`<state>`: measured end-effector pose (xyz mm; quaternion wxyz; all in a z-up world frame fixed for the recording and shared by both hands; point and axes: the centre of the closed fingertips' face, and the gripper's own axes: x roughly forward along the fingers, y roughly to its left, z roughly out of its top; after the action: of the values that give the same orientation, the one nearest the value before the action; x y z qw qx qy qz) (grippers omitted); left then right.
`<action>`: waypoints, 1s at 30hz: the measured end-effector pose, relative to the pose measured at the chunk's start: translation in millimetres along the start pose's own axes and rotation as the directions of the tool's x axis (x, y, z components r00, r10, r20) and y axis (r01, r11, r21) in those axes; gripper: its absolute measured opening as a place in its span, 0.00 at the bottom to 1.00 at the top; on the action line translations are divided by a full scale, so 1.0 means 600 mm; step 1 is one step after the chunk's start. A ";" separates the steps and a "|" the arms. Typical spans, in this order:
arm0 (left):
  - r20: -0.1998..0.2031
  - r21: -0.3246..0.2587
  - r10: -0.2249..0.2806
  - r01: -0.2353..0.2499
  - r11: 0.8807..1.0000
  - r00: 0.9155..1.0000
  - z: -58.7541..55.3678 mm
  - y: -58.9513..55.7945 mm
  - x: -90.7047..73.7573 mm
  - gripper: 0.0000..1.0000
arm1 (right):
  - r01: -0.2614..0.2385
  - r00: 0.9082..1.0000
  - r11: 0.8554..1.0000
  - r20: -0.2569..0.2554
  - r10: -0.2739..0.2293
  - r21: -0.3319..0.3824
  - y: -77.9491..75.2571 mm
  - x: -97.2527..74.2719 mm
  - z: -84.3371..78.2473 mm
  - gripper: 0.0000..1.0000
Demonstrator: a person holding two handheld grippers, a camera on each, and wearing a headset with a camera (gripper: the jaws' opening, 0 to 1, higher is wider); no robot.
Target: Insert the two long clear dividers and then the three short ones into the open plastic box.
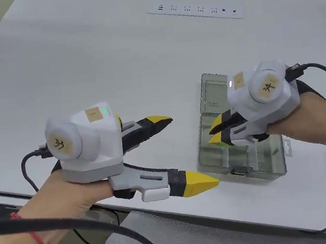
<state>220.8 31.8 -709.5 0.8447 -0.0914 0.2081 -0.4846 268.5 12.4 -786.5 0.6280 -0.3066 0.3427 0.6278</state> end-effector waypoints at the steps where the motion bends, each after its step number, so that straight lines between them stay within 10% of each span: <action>1: 0.000 0.003 0.000 0.000 1.000 1.000 0.001 0.000 0.000 0.91 | 0.004 1.000 1.000 0.012 -0.004 0.005 0.000 -0.005 0.003 0.12; 13: -0.010 0.028 -0.017 0.017 0.999 1.000 0.008 -0.010 0.000 0.89 | 0.077 0.984 0.991 0.153 -0.093 0.106 -0.004 -0.095 0.002 0.21; 30: -0.021 0.050 -0.017 0.018 0.999 1.000 0.014 -0.015 0.002 0.90 | 0.187 0.967 0.963 0.135 -0.216 0.196 0.008 -0.249 -0.095 0.28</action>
<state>218.3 25.9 -699.0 0.8403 -0.0669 0.2038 -0.4979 264.9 -120.1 -697.5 0.7388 -0.2316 0.3158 0.5485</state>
